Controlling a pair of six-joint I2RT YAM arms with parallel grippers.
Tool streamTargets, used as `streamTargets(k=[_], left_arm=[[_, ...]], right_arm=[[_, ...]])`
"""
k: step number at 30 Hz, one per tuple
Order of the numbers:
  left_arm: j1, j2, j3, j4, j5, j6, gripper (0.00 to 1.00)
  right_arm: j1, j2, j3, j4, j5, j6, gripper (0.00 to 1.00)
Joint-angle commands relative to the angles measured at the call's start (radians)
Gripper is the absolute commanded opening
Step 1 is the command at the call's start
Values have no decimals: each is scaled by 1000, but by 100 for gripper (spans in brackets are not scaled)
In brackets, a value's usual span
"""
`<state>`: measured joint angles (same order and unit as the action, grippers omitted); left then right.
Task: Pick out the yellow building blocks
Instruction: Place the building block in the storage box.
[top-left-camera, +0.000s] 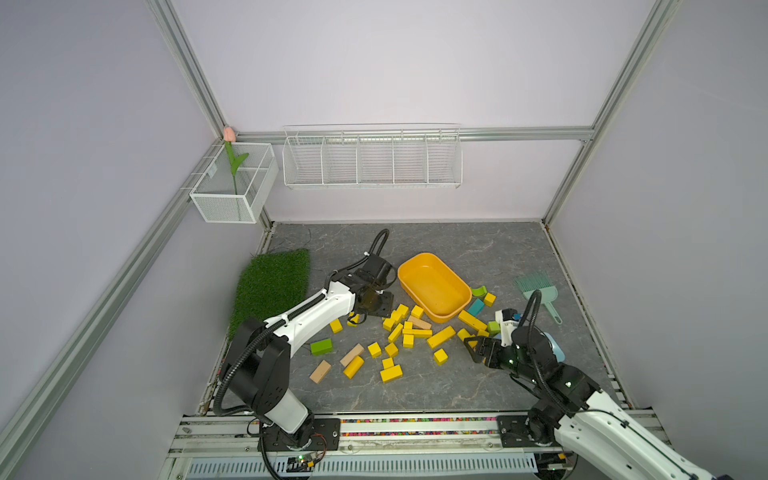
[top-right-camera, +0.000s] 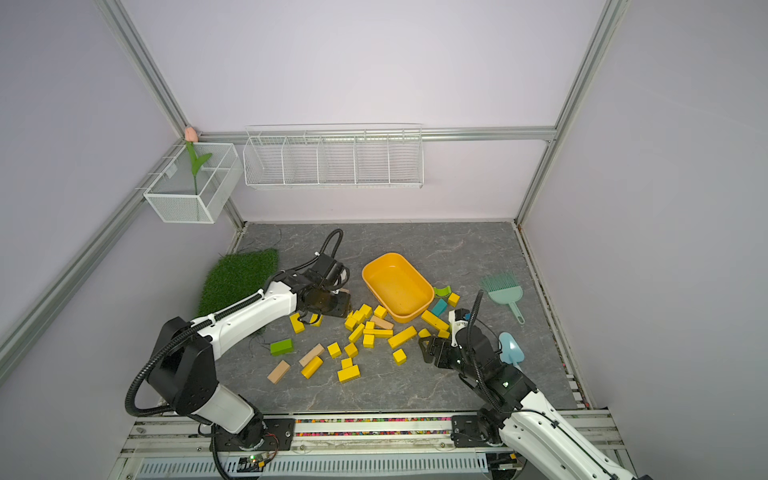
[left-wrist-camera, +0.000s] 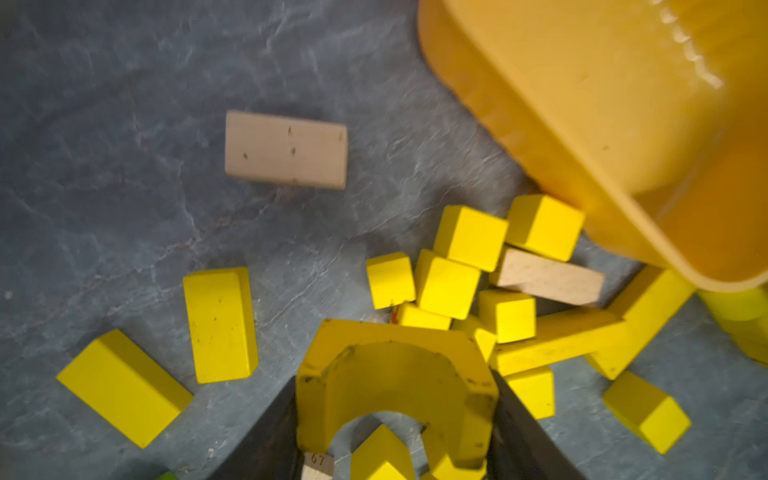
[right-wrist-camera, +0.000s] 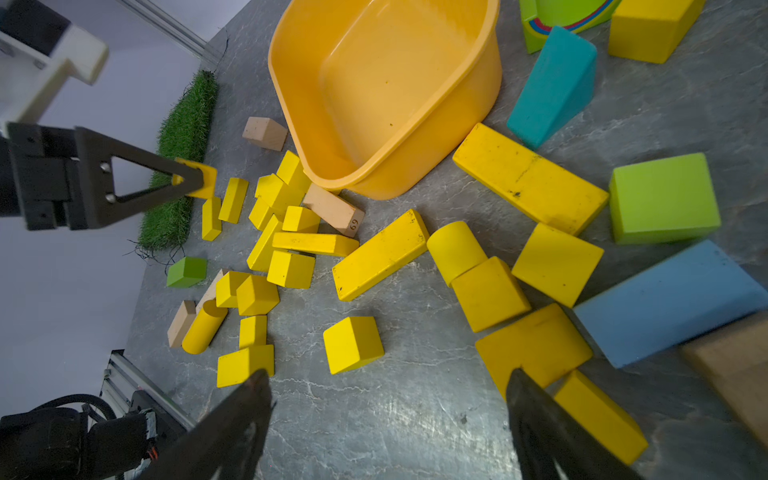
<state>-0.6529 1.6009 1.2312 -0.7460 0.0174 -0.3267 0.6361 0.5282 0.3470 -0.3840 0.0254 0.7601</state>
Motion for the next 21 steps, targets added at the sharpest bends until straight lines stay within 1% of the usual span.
streamTargets(k=[1,7,10,12,15,18,21], left_arm=[[-2,62,137,-47,48,52,51],[-17,281,479,-163,76,85,50],[-37,440,685,-254,86,83,46],[-48,536,825,-311,81,60,44],[-50,680,1011,-360,95,-12,43],[-50,764,1109,-368,82,-82,43],[-50,811,1143,-344,87,-142,43]], right_arm=[[-7,-19,-21,-7,16,23,89],[-13,-35,-43,11,14,33,89],[-18,-30,-33,-2,17,22,89],[-21,-33,-33,0,17,16,89],[-25,-28,-39,14,7,15,89],[-28,-26,-39,11,-2,13,89],[-29,-48,-42,2,-2,8,89]])
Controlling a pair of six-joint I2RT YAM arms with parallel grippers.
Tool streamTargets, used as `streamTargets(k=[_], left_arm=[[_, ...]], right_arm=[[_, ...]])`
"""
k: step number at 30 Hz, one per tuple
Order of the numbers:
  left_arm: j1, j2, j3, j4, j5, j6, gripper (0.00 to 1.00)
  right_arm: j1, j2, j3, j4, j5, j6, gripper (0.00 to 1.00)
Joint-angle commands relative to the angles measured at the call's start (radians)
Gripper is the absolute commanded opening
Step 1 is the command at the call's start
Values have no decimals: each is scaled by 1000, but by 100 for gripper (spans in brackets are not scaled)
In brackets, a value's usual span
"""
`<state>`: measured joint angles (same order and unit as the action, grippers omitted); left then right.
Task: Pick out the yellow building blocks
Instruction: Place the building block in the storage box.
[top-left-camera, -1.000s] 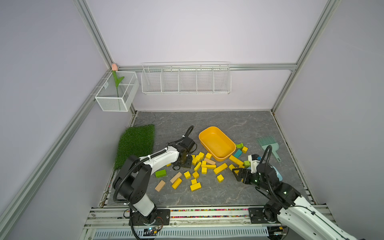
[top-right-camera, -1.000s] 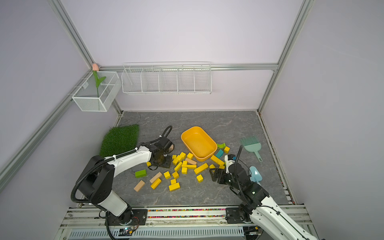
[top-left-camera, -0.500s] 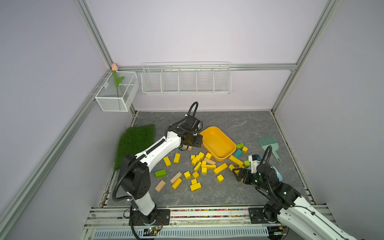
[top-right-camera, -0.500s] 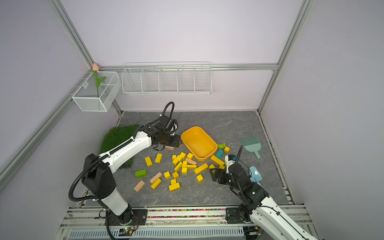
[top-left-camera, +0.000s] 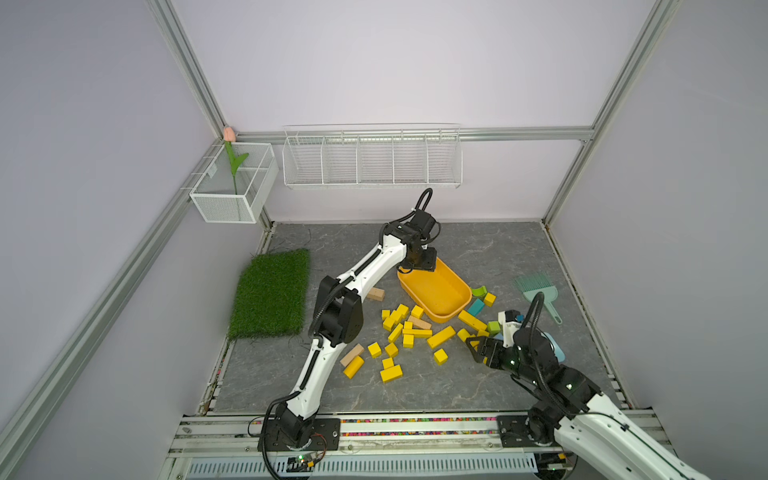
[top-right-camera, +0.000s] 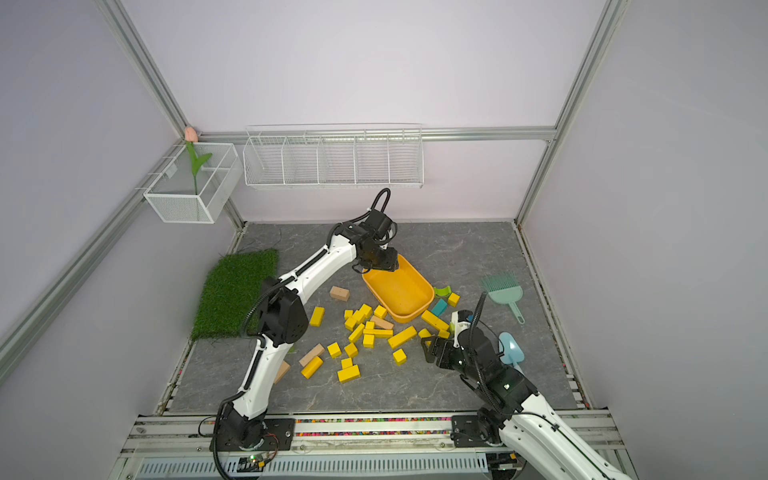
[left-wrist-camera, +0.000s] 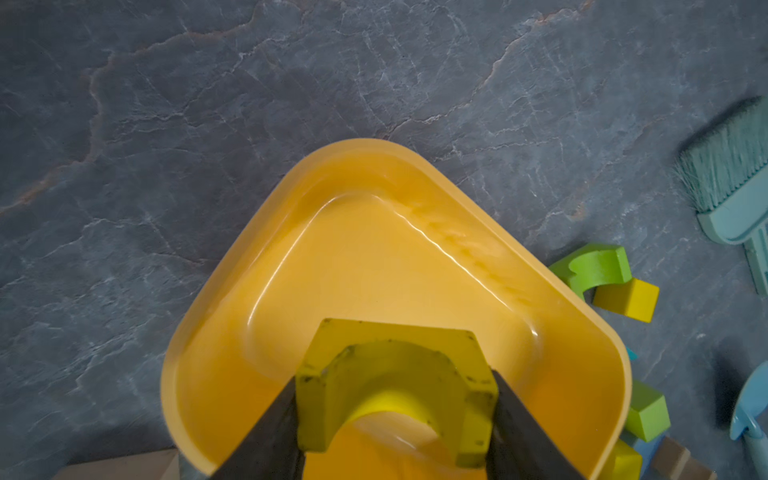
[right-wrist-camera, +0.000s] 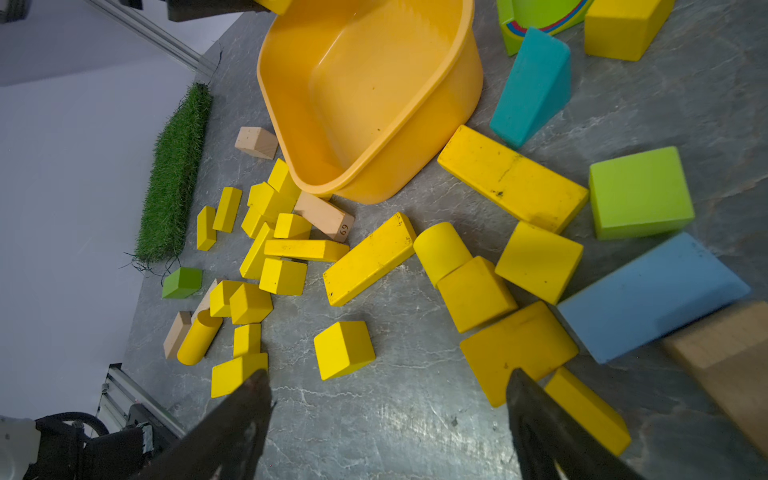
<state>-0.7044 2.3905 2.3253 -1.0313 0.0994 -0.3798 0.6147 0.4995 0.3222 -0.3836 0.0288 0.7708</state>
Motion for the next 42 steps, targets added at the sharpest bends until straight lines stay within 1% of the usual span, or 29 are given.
streamTargets(k=[1,4,8,10,17,21,26,28,30,33,35,39,42], left_arm=[[2,27,44,-42,5,-106,44],[1,40,28,-6,0,-145,48],[2,60,23,47,30,-166,52],[2,73,28,67,45,-168,52],[4,152,113,85,31,-219,52],[3,184,140,90,-1,-247,53],[3,184,138,93,-37,-251,58],[3,174,135,89,-47,-244,63],[3,157,123,92,-41,-230,69],[3,108,78,112,-32,-210,73],[3,49,21,150,-25,-196,77],[3,-64,-54,174,-15,-148,77],[2,-190,-159,193,-21,-108,76]], right_arm=[[-9,-29,-19,-2,-6,-5,89],[-10,-53,-23,-9,-8,-8,89],[-15,-66,-28,-12,-13,-5,89],[-14,-71,-28,-16,-13,-6,89],[-16,-90,-31,-28,-15,-7,89],[-19,-96,-32,-32,-17,-8,89],[-21,-107,-34,-37,-18,-11,89],[-21,-105,-34,-35,-19,-11,89],[-23,-100,-34,-33,-20,-11,89],[-23,-83,-30,-27,-22,-10,89],[-23,-69,-28,-23,-22,-11,89],[-23,-50,-23,-18,-21,-7,89],[-23,-43,-23,-15,-21,-2,89]])
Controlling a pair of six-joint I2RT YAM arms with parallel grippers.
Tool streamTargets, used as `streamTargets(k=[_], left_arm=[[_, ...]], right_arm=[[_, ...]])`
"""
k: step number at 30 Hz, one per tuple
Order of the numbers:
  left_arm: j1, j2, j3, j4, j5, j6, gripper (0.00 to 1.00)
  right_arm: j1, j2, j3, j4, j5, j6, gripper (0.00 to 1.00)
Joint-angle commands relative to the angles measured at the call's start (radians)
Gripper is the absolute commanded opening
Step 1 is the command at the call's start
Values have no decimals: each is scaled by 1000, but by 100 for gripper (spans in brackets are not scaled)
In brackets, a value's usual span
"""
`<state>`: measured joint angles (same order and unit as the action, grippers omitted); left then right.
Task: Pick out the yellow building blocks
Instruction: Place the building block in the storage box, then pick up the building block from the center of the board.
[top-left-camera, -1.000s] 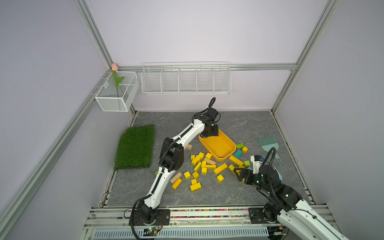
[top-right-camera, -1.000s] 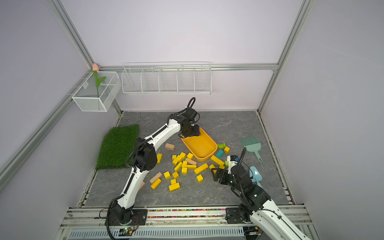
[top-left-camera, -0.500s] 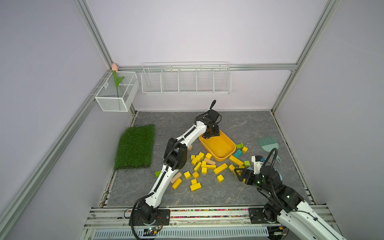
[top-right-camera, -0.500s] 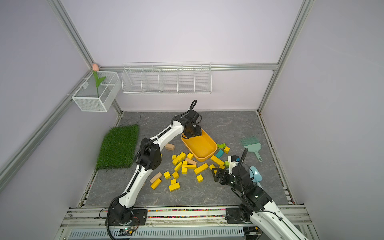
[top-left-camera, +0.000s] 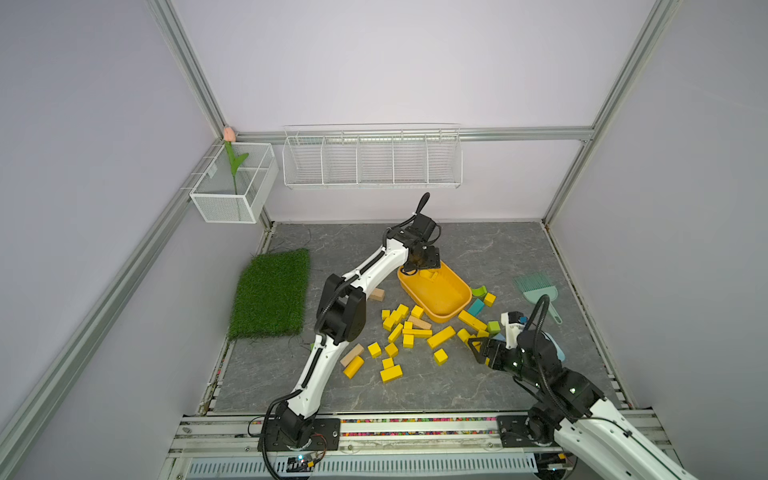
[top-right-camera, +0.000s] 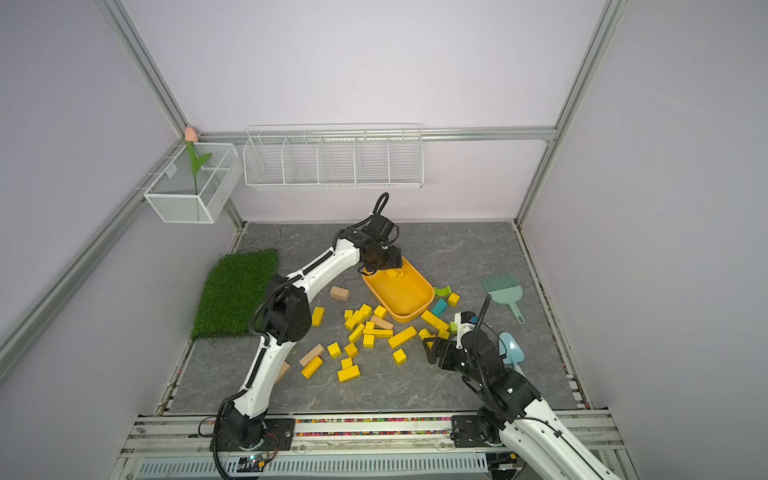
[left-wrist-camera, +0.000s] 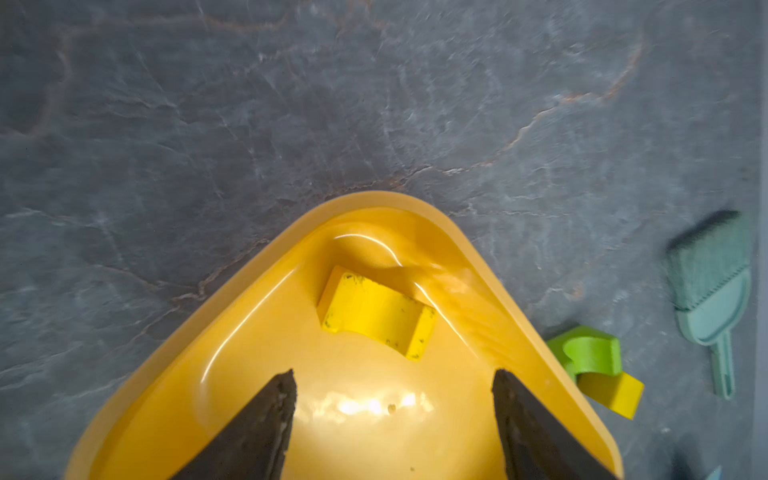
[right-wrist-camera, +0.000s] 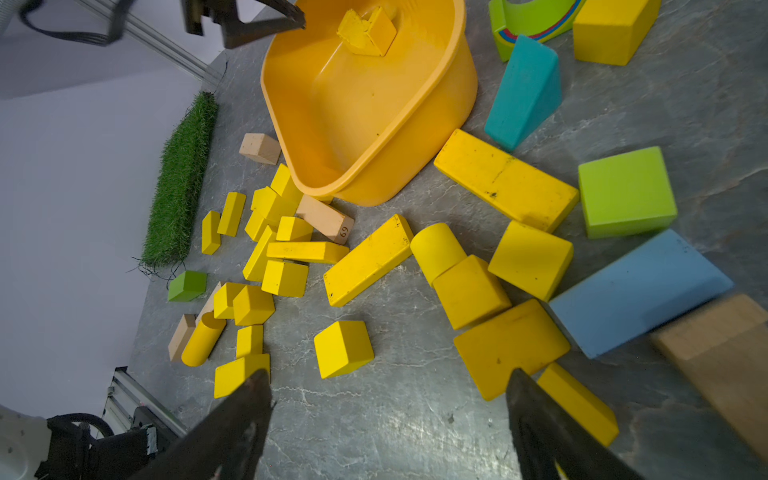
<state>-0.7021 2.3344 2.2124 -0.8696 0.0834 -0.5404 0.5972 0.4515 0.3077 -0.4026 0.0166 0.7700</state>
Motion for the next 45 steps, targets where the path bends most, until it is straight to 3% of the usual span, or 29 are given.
streamTargets(k=[1,11,17,22,27,29,31,33,39,45], left_arm=[[1,-191,-107,52,-7,68,76],[1,-810,-934,367,-64,89,78],[1,-1068,-1241,448,-93,132,81],[5,-1221,-1484,652,-67,106,81],[13,-1311,-1556,700,-75,95,84],[19,-1301,-1565,716,-65,87,83],[19,-1276,-1556,718,-53,92,82],[21,-1247,-1545,720,-40,93,81],[23,-1243,-1537,698,-61,77,81],[25,-1368,-1609,729,-70,71,82]], right_arm=[[-5,7,-8,4,-9,-2,89],[-5,74,13,20,-8,5,89],[-4,196,66,-49,50,52,92],[-1,208,95,-134,132,109,95],[-2,205,164,-336,216,184,98],[-1,205,187,-408,235,203,93],[-1,202,195,-429,228,203,75],[-1,205,189,-426,213,205,67],[-4,226,137,-396,211,254,67],[-8,298,133,-351,202,246,67]])
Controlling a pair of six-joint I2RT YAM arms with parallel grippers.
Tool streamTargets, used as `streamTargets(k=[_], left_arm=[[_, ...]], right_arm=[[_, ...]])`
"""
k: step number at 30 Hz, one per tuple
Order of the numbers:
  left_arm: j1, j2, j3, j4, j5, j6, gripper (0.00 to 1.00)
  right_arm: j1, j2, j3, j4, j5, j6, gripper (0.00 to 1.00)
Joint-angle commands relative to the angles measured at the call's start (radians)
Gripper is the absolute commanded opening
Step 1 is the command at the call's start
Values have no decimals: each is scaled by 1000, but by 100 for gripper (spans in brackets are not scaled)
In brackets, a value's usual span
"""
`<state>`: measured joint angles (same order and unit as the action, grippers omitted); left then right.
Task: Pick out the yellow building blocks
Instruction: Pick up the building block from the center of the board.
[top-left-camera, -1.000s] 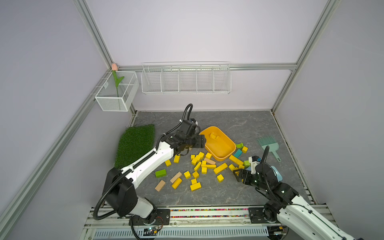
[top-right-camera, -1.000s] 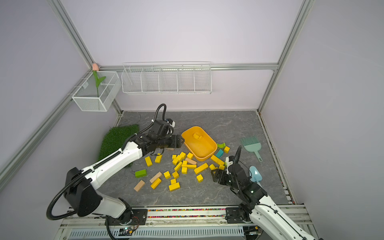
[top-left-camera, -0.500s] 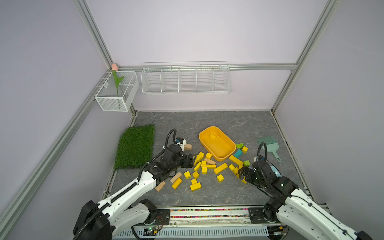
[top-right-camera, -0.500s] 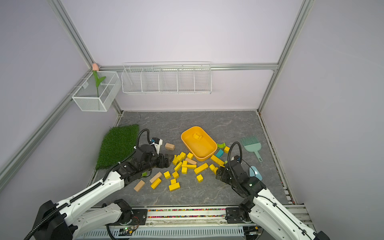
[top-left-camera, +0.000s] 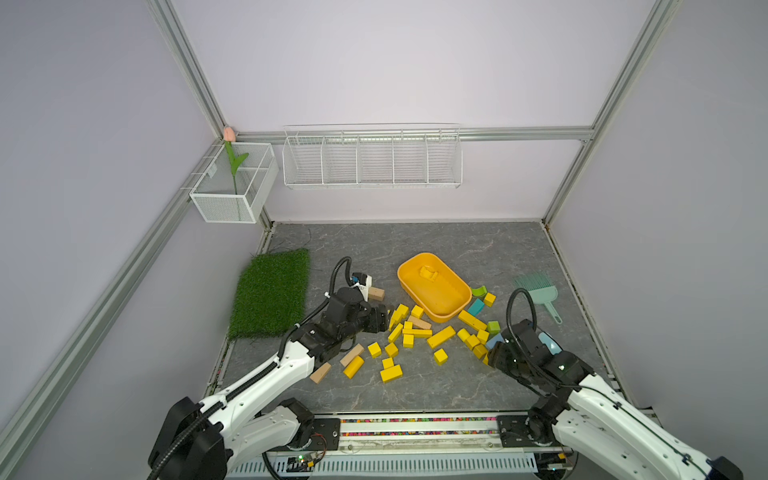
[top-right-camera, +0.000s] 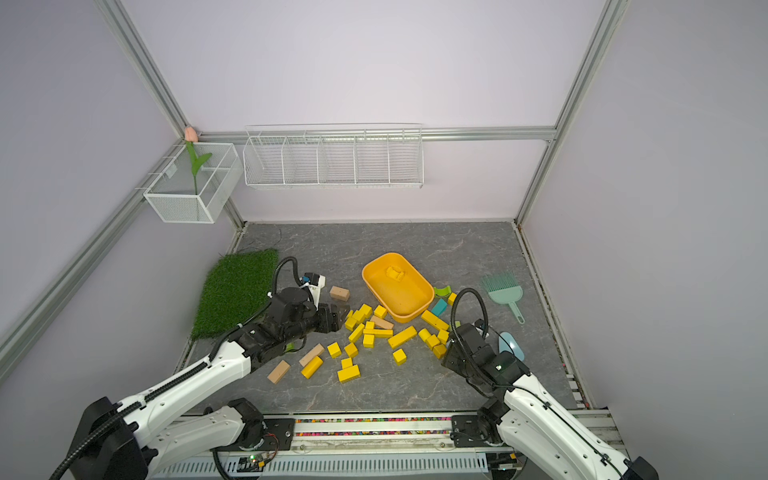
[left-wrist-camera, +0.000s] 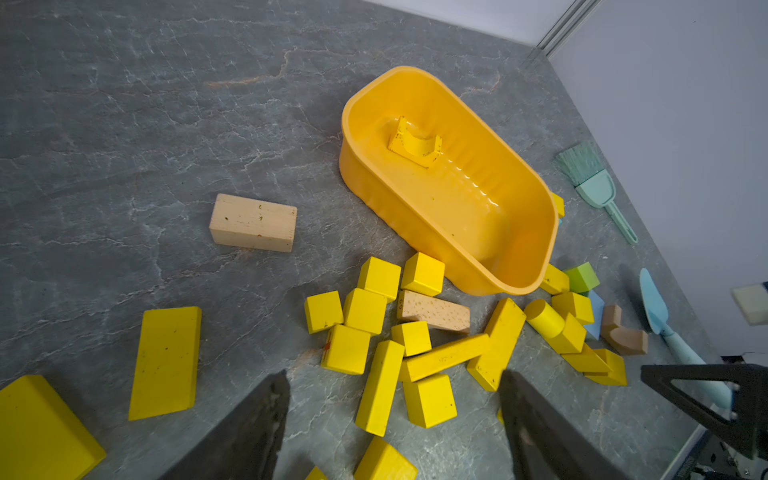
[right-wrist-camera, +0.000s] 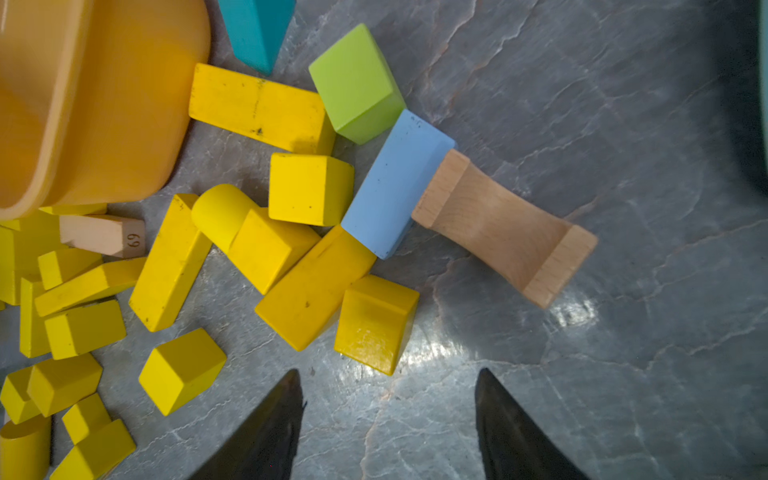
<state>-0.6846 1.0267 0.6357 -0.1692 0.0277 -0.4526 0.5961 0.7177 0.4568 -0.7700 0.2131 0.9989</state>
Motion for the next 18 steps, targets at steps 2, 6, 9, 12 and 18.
streamTargets(k=[2,6,9,12,18], left_arm=[[12,-101,-58,46,-15,-18,83],[20,-132,-79,58,-9,-27,83],[20,-146,-80,45,-18,-27,83],[27,-186,-99,43,-33,-41,84],[103,-249,-151,72,4,-80,86]], right_arm=[[-9,68,2,13,6,7,67],[-9,93,5,29,4,-1,66],[-13,89,-7,50,-12,-8,67],[-16,102,-5,59,-22,-17,70],[-18,157,0,81,-52,-28,71]])
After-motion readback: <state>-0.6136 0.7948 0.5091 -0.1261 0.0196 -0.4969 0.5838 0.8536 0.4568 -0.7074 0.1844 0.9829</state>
